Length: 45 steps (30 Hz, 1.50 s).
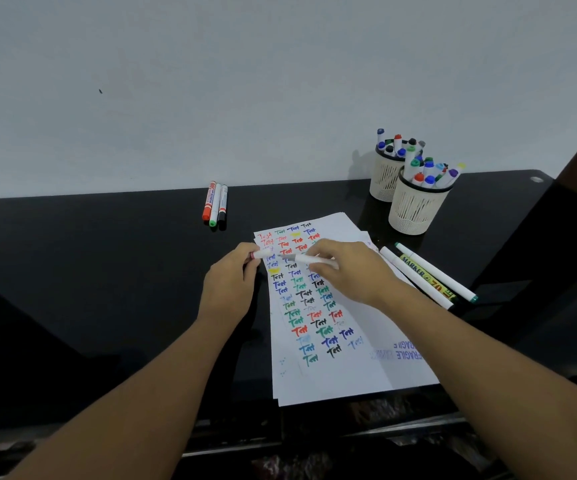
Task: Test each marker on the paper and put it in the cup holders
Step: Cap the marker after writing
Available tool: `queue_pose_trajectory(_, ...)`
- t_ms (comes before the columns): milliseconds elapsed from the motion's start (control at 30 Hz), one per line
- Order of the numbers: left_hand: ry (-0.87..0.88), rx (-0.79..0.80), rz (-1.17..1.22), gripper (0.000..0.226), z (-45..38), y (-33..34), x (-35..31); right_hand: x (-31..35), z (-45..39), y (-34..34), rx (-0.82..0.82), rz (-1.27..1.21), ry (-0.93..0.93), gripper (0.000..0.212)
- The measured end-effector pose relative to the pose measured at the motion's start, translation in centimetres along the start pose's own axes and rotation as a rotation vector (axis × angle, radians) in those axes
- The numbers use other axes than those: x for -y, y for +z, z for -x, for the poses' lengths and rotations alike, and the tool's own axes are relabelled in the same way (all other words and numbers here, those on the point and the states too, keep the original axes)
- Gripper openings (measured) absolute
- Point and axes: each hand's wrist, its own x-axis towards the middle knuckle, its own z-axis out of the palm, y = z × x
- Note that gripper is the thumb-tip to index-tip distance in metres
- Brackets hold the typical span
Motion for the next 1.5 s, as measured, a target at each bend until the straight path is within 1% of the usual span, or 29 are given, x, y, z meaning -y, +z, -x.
queue_pose_trajectory(67,0.013,0.008,0.0,0.017,0.1,0.0,0.0,0.3,-0.1,0.2,-0.007,0.017,-0.033,0.028)
queue_pose_trajectory(167,0.034,0.021,-0.013,0.019,0.1,0.1,0.0,0.3,-0.3,0.5,-0.007,0.037,-0.025,0.033)
queue_pose_trajectory(467,0.043,0.023,-0.012,0.018,0.0,0.2,0.1,0.1,-0.5,0.7,-0.056,0.033,-0.026,0.035)
queue_pose_trajectory(600,0.111,0.06,-0.062,0.021,0.0,0.5,0.3,0.7,-0.9,1.0,-0.029,0.053,-0.07,0.034)
queue_pose_trajectory(700,0.165,0.051,-0.068,0.022,0.2,0.5,0.3,1.4,-1.1,1.3,0.01,0.164,-0.138,0.033)
queue_pose_trajectory(800,0.191,0.05,-0.049,0.022,0.2,0.4,0.1,1.8,-1.2,1.4,0.072,0.187,-0.188,0.044)
queue_pose_trajectory(900,0.19,0.11,-0.054,0.036,0.1,0.6,0.3,2.0,-1.2,1.3,0.099,0.139,-0.206,0.052)
queue_pose_trajectory(1067,0.127,0.152,0.011,0.074,0.0,1.0,0.7,2.2,-0.7,1.4,0.054,0.094,-0.184,0.058)
queue_pose_trajectory(1167,0.149,0.205,-0.116,0.089,-0.2,1.6,1.2,1.6,-0.7,1.3,0.071,0.074,-0.126,0.056)
queue_pose_trajectory(1267,0.148,0.236,-0.226,0.086,-0.1,1.6,1.1,1.0,-0.6,1.4,0.063,0.018,-0.09,0.052)
queue_pose_trajectory(1333,0.135,0.246,-0.237,0.086,-0.1,1.6,1.0,0.8,-0.4,1.4,0.065,-0.03,-0.057,0.052)
queue_pose_trajectory(1500,0.11,0.275,-0.236,0.077,-0.2,1.5,0.9,0.8,-0.6,1.7,0.061,-0.081,-0.018,0.056)
